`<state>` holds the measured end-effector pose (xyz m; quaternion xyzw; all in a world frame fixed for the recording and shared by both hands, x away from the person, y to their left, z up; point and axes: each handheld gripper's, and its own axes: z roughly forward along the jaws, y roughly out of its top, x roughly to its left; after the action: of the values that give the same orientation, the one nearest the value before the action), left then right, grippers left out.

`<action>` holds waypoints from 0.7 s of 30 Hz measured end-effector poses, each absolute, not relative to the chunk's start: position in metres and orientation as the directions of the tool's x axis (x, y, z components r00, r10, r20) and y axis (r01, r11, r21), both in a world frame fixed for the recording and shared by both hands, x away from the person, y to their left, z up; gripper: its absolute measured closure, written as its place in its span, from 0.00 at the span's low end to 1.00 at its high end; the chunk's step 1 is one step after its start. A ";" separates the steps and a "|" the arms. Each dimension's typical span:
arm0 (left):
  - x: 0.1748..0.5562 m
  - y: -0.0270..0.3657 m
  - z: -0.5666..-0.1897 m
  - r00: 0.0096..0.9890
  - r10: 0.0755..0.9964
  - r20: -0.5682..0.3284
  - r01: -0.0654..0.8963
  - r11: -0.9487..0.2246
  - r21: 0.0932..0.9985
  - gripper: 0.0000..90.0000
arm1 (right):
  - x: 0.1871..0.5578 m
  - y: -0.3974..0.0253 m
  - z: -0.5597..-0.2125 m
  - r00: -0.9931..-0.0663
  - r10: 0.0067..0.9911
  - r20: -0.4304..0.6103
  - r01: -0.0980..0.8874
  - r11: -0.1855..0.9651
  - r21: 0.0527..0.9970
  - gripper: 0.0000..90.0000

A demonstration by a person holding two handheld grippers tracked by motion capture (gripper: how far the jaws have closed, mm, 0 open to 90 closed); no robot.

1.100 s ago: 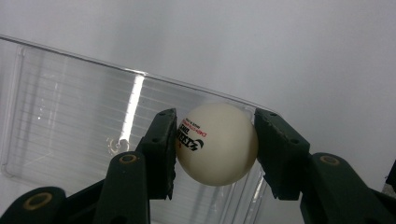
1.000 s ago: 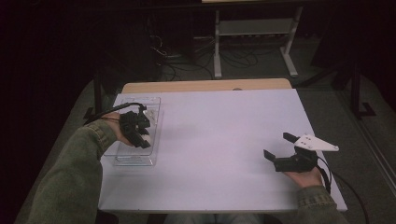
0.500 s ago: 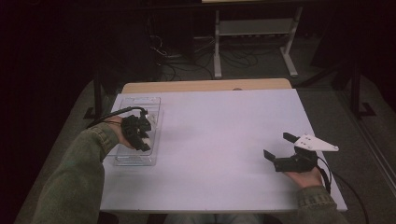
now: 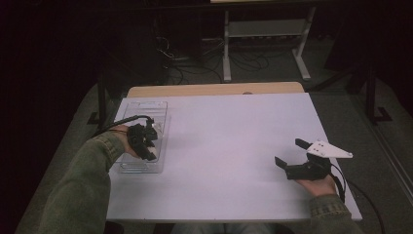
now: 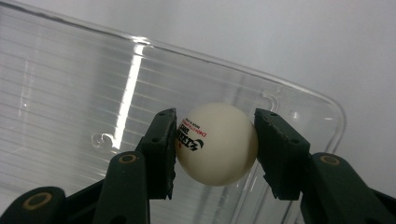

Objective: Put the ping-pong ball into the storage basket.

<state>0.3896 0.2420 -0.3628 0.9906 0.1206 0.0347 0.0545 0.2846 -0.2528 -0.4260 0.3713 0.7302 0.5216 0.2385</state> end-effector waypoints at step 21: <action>0.393 0.241 -0.386 0.962 0.273 0.024 0.270 -0.958 0.096 0.56 | 0.284 -0.253 -0.426 -0.611 0.791 0.031 0.292 0.188 0.938 0.00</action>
<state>0.3934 0.2415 -0.3856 0.9893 0.1371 0.0187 0.0459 0.2841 -0.2525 -0.4259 0.3697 0.7321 0.5190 0.2407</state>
